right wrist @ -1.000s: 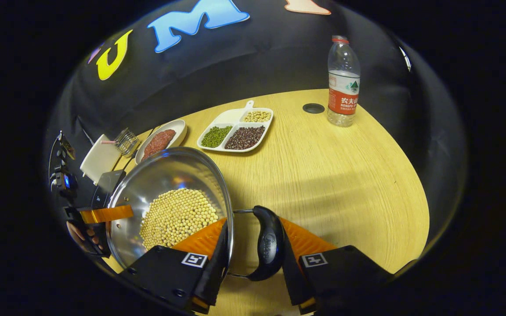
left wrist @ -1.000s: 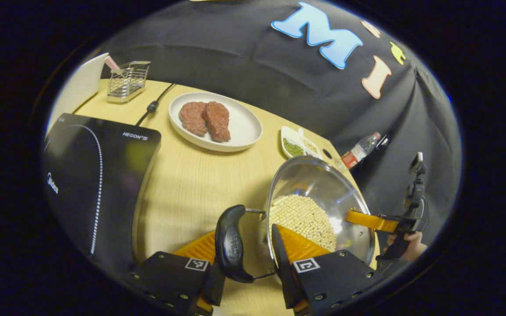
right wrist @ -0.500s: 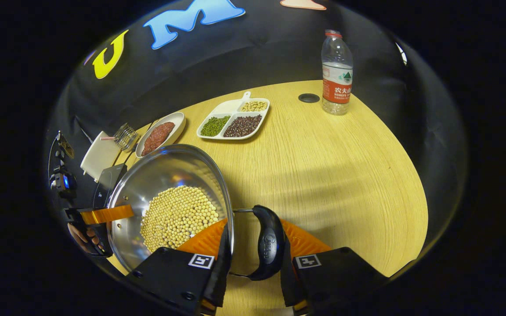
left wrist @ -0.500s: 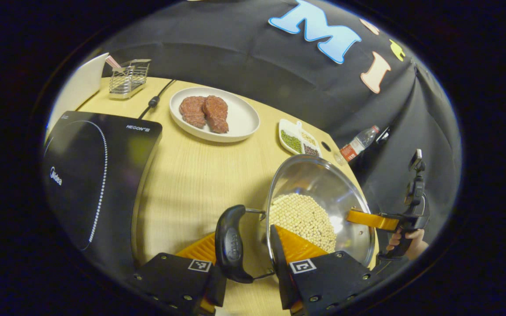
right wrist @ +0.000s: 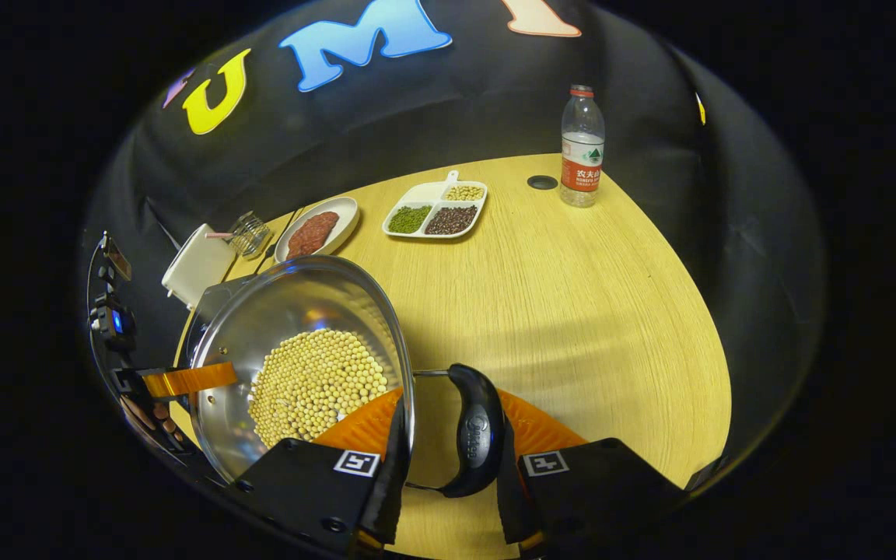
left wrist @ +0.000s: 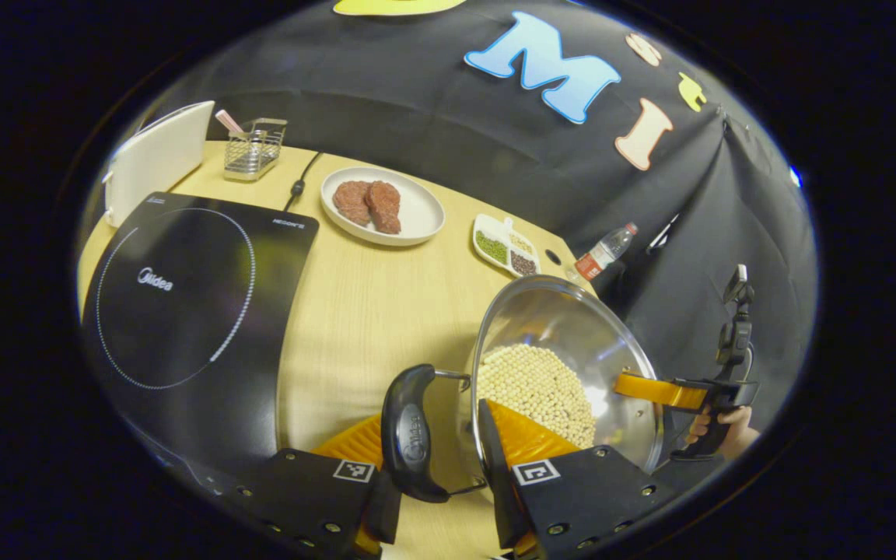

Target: First push the handle of the pot to place it horizontally, then grasp the pot with both hands and set it on the induction cooktop.

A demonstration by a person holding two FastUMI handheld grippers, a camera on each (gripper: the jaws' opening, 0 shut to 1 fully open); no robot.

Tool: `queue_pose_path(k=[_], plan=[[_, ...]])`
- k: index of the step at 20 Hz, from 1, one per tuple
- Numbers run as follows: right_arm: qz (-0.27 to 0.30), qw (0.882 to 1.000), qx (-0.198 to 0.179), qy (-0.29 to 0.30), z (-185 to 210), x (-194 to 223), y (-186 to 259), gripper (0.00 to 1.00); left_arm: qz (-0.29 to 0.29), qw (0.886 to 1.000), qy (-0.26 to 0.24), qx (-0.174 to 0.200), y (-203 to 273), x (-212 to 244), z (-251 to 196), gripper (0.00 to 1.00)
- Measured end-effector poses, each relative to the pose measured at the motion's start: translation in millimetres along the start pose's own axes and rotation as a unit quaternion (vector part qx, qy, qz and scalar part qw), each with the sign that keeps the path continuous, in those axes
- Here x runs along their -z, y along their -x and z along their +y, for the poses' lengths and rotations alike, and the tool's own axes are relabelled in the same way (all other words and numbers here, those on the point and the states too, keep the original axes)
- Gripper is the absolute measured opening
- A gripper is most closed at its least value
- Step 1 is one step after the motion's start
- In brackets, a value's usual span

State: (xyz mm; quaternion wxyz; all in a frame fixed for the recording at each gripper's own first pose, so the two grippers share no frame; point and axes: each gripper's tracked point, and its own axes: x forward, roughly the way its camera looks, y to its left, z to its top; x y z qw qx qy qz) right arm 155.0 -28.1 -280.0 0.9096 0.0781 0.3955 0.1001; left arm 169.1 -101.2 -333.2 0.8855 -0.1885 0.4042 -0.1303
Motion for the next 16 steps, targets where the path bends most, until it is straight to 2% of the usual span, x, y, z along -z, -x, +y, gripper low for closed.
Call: queue_pose_path(k=[2, 3, 4, 5, 6, 7, 8, 9, 13, 14, 16], plan=[[0.003, 1.000, -0.002, 0.000, 11, 6, 12, 0.52, -0.001, 1.000, 0.001, 0.000, 18, 3, 2, 0.49], [0.002, 1.000, -0.002, 0.000, 17, 7, 18, 0.49, -0.004, 1.000, 0.002, 0.000, 28, 3, 4, 0.53], [0.000, 1.000, -0.001, 0.000, 24, 8, 25, 0.49, -0.006, 1.000, 0.005, 0.001, 36, 3, 7, 0.49], [-0.003, 1.000, 0.000, 0.004, 30, 8, 28, 0.52, -0.007, 1.000, 0.007, 0.002, 44, 2, 9, 0.53], [-0.006, 1.000, 0.001, 0.007, 36, 7, 33, 0.49, -0.009, 1.000, 0.009, 0.003, 53, 2, 12, 0.53], [-0.009, 1.000, 0.002, 0.008, 44, 9, 39, 0.52, -0.010, 1.000, 0.008, 0.004, 60, 1, 15, 0.53], [-0.010, 1.000, 0.001, 0.009, 51, 9, 43, 0.49, -0.011, 1.000, 0.007, 0.004, 68, 0, 19, 0.53], [-0.010, 1.000, 0.001, 0.010, 58, 11, 46, 0.52, -0.013, 1.000, 0.006, 0.005, 75, -2, 23, 0.53], [0.000, 1.000, -0.001, 0.014, 90, 15, 48, 0.52, -0.018, 1.000, 0.006, 0.004, 99, -10, 45, 0.49], [-0.001, 1.000, -0.002, 0.018, 99, 13, 49, 0.49, -0.020, 1.000, 0.010, 0.005, 106, -12, 54, 0.49], [-0.004, 1.000, -0.007, 0.025, 118, 11, 46, 0.52, -0.023, 0.999, 0.022, 0.004, 117, -16, 70, 0.49]])
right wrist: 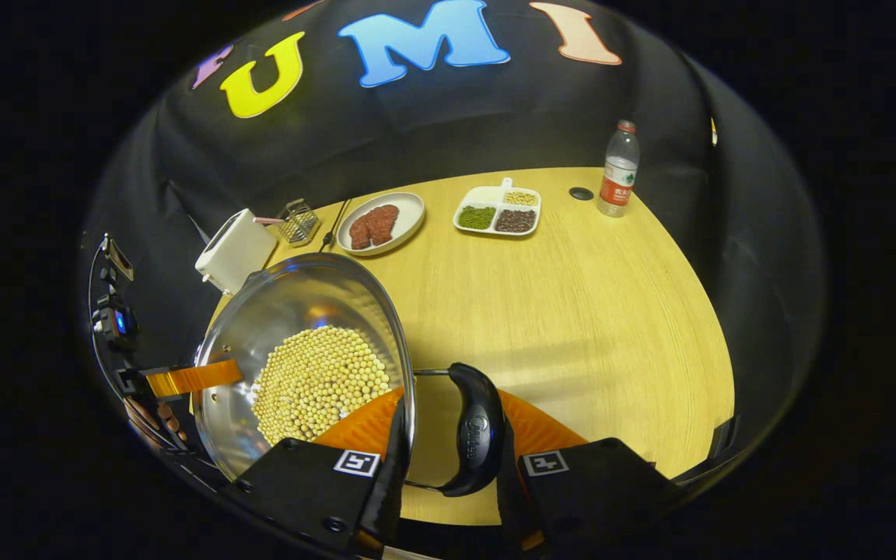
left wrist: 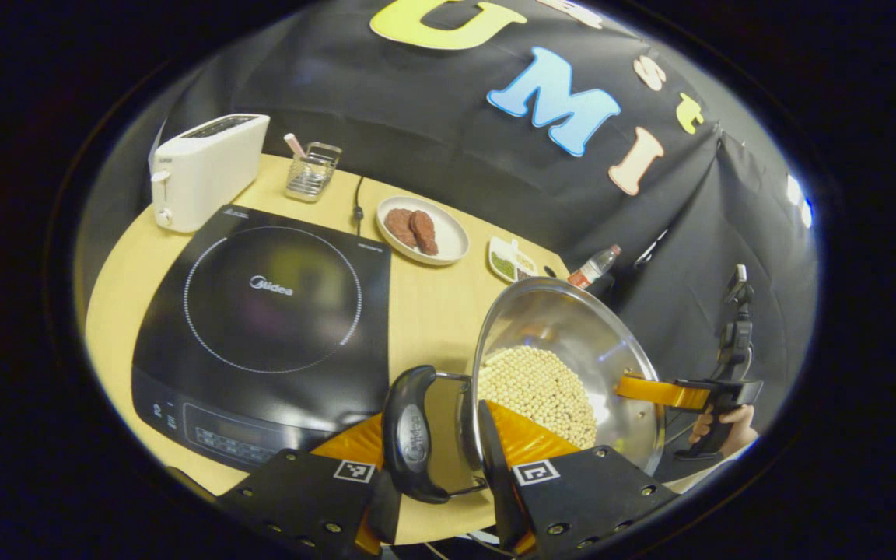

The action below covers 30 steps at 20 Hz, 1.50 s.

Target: First push the handle of the pot to place it horizontally, then grasp the pot with both hands and set it on the induction cooktop.

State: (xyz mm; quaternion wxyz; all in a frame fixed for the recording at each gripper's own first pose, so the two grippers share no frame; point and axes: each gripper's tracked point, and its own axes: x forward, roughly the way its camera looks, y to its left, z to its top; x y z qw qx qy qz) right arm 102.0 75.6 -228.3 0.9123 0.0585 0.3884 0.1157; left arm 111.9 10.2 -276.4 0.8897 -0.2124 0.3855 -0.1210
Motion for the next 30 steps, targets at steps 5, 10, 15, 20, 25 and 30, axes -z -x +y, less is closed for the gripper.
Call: queue_pose_path(k=[5, 10, 15, 20, 25, 30], plan=[[-0.003, 1.000, -0.017, 0.007, 51, -9, -11, 0.49, -0.016, 1.000, 0.007, -0.008, 28, -23, 44, 0.49], [0.003, 0.999, -0.036, 0.007, 95, -16, -28, 0.49, -0.028, 0.999, 0.010, -0.017, 46, -45, 89, 0.49], [0.001, 0.998, -0.051, 0.025, 136, -33, -49, 0.48, -0.043, 0.998, 0.018, -0.035, 57, -70, 133, 0.49], [0.004, 0.997, -0.071, 0.028, 172, -49, -80, 0.52, -0.057, 0.997, 0.019, -0.058, 58, -96, 175, 0.49], [0.005, 0.997, -0.075, 0.012, 192, -60, -114, 0.48, -0.057, 0.996, 0.012, -0.066, 38, -119, 209, 0.49], [0.013, 0.997, -0.071, -0.003, 203, -63, -145, 0.52, -0.058, 0.996, 0.003, -0.069, 14, -134, 240, 0.49]])
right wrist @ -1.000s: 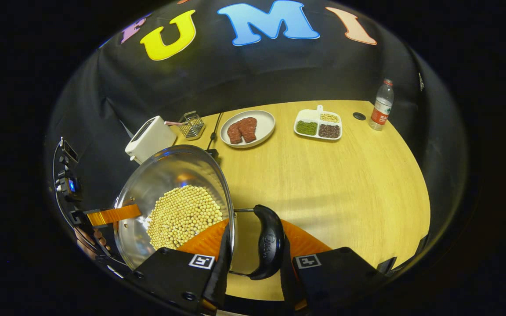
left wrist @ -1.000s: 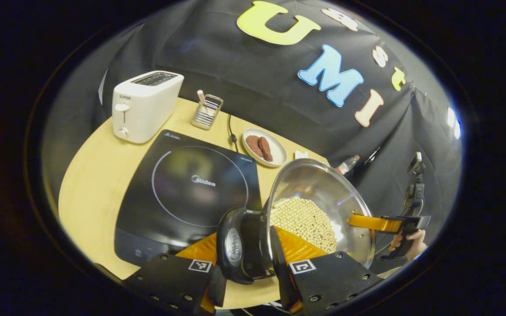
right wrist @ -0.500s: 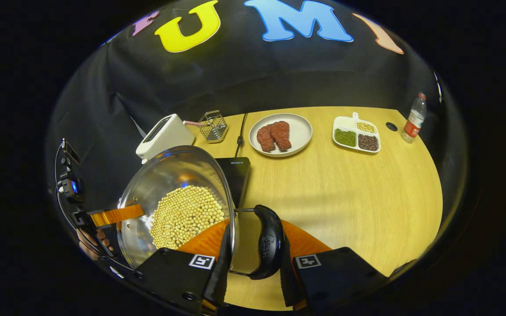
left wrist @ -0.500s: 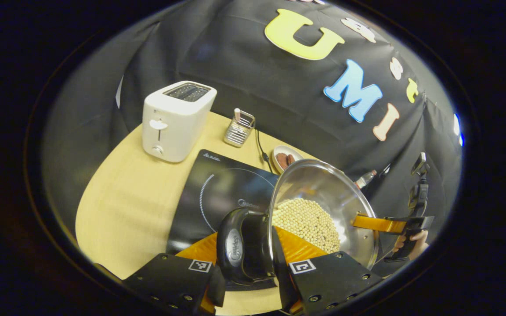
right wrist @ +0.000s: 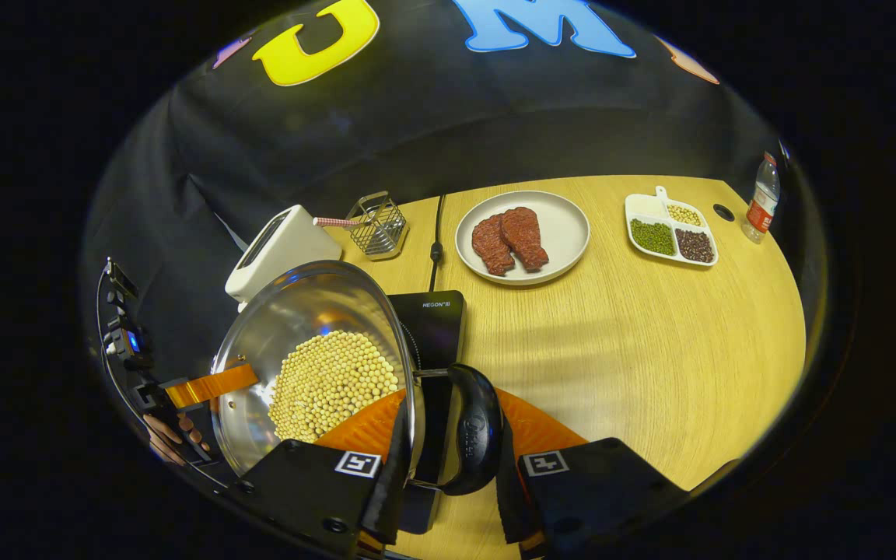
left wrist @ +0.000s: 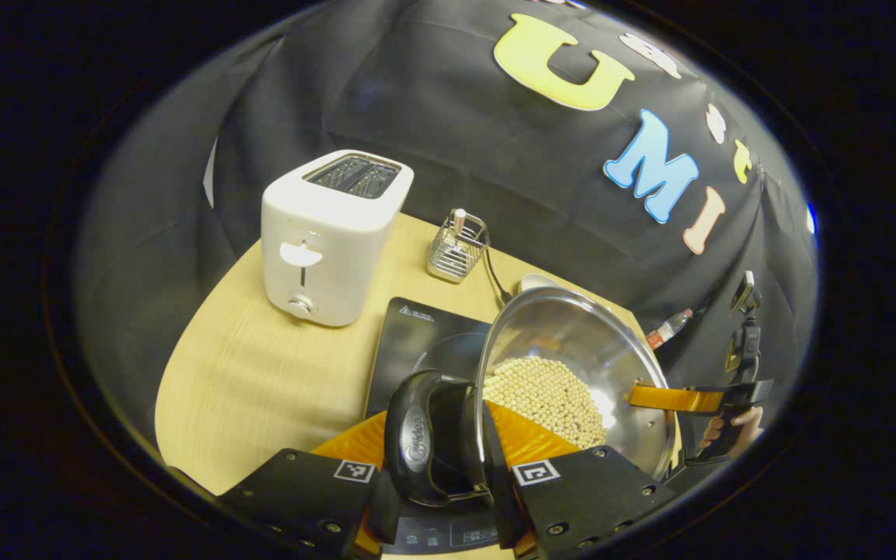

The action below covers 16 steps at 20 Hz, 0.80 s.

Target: First push the handle of the pot to place it horizontally, then grasp the pot with both hands and set it on the induction cooktop.

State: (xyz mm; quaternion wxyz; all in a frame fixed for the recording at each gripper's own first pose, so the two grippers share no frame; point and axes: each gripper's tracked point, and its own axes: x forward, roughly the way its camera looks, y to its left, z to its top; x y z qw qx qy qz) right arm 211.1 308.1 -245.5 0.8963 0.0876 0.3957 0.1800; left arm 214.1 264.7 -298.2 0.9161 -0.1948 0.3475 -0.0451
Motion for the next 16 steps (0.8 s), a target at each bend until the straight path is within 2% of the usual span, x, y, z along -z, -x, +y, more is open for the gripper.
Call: queue_pose_path(k=[1, 2, 3, 6, 7, 9, 11, 12, 13, 15, 16], plan=[[0.001, 1.000, 0.000, -0.004, 2, -2, -7, 0.48, 0.000, 1.000, 0.000, -0.001, -5, -2, 5, 0.49], [0.004, 1.000, 0.000, -0.008, 4, -3, -12, 0.52, 0.002, 1.000, 0.001, -0.002, -9, -2, 9, 0.49], [0.006, 1.000, 0.000, -0.012, 5, -2, -15, 0.48, 0.003, 1.000, 0.003, -0.004, -14, -5, 14, 0.49], [0.010, 1.000, 0.000, -0.016, 8, -6, -30, 0.48, 0.010, 1.000, 0.006, -0.008, -22, -6, 23, 0.49], [0.013, 1.000, 0.001, -0.019, 8, -5, -35, 0.52, 0.013, 1.000, 0.006, -0.010, -24, -6, 26, 0.49], [0.020, 1.000, 0.002, -0.024, 8, -1, -41, 0.48, 0.019, 1.000, 0.007, -0.013, -28, -3, 31, 0.49], [0.027, 0.999, 0.003, -0.024, 8, 2, -48, 0.52, 0.027, 1.000, 0.008, -0.015, -30, 0, 35, 0.49], [0.026, 0.999, 0.002, -0.023, 7, 2, -52, 0.48, 0.025, 1.000, 0.007, -0.014, -31, -1, 38, 0.49], [0.023, 0.999, -0.003, -0.025, 9, 1, -54, 0.48, 0.020, 1.000, 0.000, -0.016, -35, -5, 39, 0.53], [0.020, 0.999, -0.007, -0.025, 7, -2, -55, 0.48, 0.020, 1.000, 0.008, -0.017, -33, -4, 38, 0.49], [0.020, 0.999, -0.009, -0.025, 7, -2, -55, 0.48, 0.017, 1.000, 0.014, -0.015, -32, -4, 39, 0.53]])
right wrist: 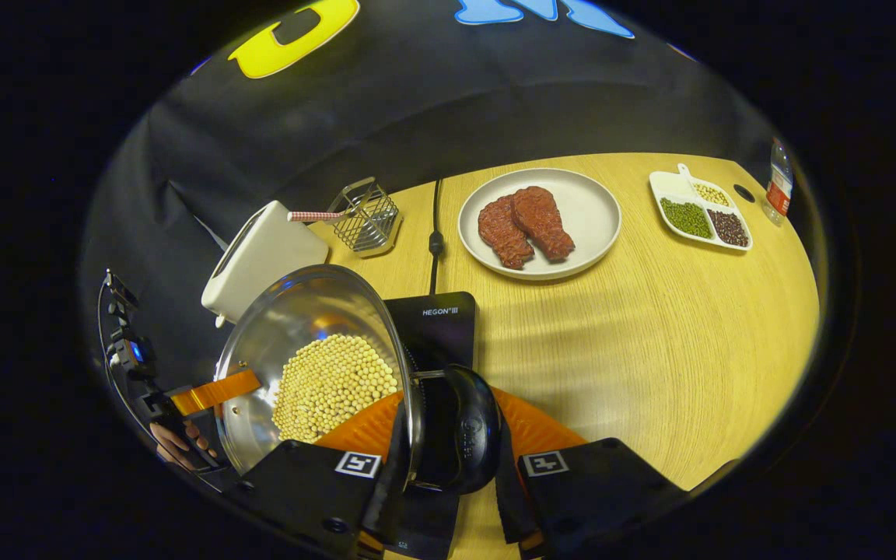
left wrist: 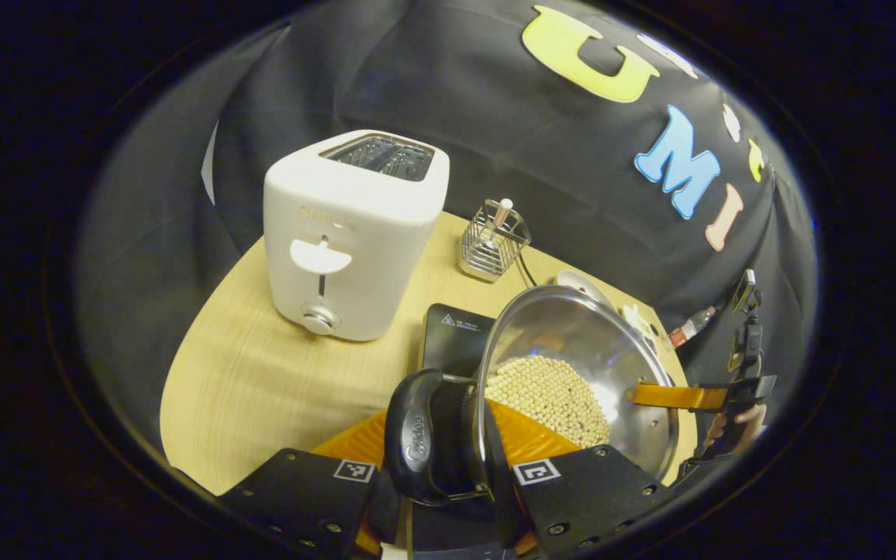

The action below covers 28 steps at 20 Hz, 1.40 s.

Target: First push the handle of the pot to place it horizontally, then grasp the pot with both hands and set it on the induction cooktop.

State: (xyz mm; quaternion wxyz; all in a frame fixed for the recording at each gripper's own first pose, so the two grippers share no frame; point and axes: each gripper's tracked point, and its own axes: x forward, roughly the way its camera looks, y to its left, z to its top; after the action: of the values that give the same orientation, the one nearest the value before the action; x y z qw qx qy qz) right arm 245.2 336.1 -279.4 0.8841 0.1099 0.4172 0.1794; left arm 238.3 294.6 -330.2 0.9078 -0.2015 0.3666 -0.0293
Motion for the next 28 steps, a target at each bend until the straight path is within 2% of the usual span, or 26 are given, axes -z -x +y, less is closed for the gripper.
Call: queue_pose_path(k=[2, 3, 4, 5, 7, 8, 9, 10, 11, 12, 13, 14, 15, 16, 17, 18, 19, 20, 21, 22, 23, 24, 26, 27, 28], plan=[[0.002, 1.000, -0.001, 0.002, 0, 0, 0, 0.48, -0.001, 1.000, 0.000, 0.002, 1, 1, 0, 0.49], [0.002, 1.000, 0.000, 0.002, 0, 1, 0, 0.53, 0.000, 1.000, -0.001, 0.002, 0, 0, -1, 0.46], [0.003, 1.000, 0.000, 0.003, -1, 1, 0, 0.54, 0.000, 1.000, 0.000, 0.003, -1, -1, 0, 0.46], [0.003, 1.000, 0.000, 0.002, -1, 1, 0, 0.50, -0.001, 1.000, 0.000, 0.003, -1, 0, -1, 0.53], [0.005, 1.000, 0.003, 0.002, -1, 2, 1, 0.55, 0.003, 1.000, 0.000, 0.000, -2, 0, 0, 0.53], [0.006, 1.000, 0.005, 0.002, -1, 3, 1, 0.55, 0.004, 1.000, 0.000, -0.001, 0, 1, 1, 0.47], [0.005, 1.000, 0.007, 0.003, -1, 4, 1, 0.55, 0.007, 1.000, 0.003, -0.004, 0, 2, 1, 0.51], [0.007, 1.000, 0.008, 0.004, -1, 4, 2, 0.57, 0.009, 1.000, 0.002, -0.009, 2, 4, 0, 0.51], [0.002, 1.000, 0.004, 0.003, 4, 3, 4, 0.55, 0.010, 1.000, -0.006, -0.019, 3, 4, 1, 0.48], [-0.005, 1.000, 0.000, 0.002, 5, -1, 6, 0.55, 0.012, 0.999, -0.021, -0.036, 4, 4, 5, 0.54], [-0.011, 1.000, -0.006, -0.001, 7, -5, 11, 0.58, 0.015, 0.998, -0.038, -0.052, 3, 3, 9, 0.67], [-0.014, 1.000, -0.010, -0.003, 8, -8, 13, 0.66, 0.011, 0.996, -0.054, -0.068, 10, -2, 12, 0.68], [-0.016, 1.000, -0.014, -0.005, 8, -11, 17, 0.87, 0.004, 0.995, -0.069, -0.075, 19, -8, 10, 0.87], [-0.021, 1.000, -0.012, -0.004, 6, -14, 19, 1.00, -0.002, 0.994, -0.078, -0.079, 21, -12, 5, 0.94], [-0.028, 1.000, -0.011, -0.002, 4, -18, 26, 0.93, -0.009, 0.993, -0.088, -0.083, 26, -16, 2, 0.89], [-0.036, 0.999, -0.010, -0.001, 2, -21, 33, 0.98, -0.016, 0.991, -0.099, -0.092, 31, -19, 0, 0.89], [-0.042, 0.999, -0.009, 0.001, 0, -24, 41, 0.98, -0.022, 0.989, -0.107, -0.101, 38, -24, -2, 0.89], [-0.047, 0.999, -0.007, 0.003, -4, -26, 50, 0.98, -0.030, 0.987, -0.114, -0.110, 45, -26, -4, 0.94], [-0.052, 0.999, -0.005, 0.006, -9, -28, 59, 0.98, -0.040, 0.985, -0.117, -0.118, 52, -30, -7, 0.89], [-0.058, 0.998, -0.004, 0.010, -13, -31, 70, 0.98, -0.049, 0.983, -0.121, -0.126, 60, -34, -9, 0.89], [-0.065, 0.998, -0.003, 0.015, -18, -33, 80, 0.98, -0.060, 0.980, -0.130, -0.136, 69, -39, -12, 0.94], [-0.073, 0.997, -0.002, 0.021, -23, -36, 92, 0.98, -0.075, 0.977, -0.140, -0.146, 79, -44, -17, 0.89], [-0.092, 0.995, 0.000, 0.035, -34, -42, 116, 0.98, -0.105, 0.967, -0.158, -0.167, 101, -56, -29, 0.93], [-0.103, 0.994, 0.002, 0.044, -41, -45, 129, 0.98, -0.118, 0.963, -0.164, -0.176, 110, -61, -40, 0.89], [-0.114, 0.992, 0.005, 0.053, -48, -48, 143, 0.98, -0.130, 0.961, -0.167, -0.179, 121, -62, -54, 0.93]])
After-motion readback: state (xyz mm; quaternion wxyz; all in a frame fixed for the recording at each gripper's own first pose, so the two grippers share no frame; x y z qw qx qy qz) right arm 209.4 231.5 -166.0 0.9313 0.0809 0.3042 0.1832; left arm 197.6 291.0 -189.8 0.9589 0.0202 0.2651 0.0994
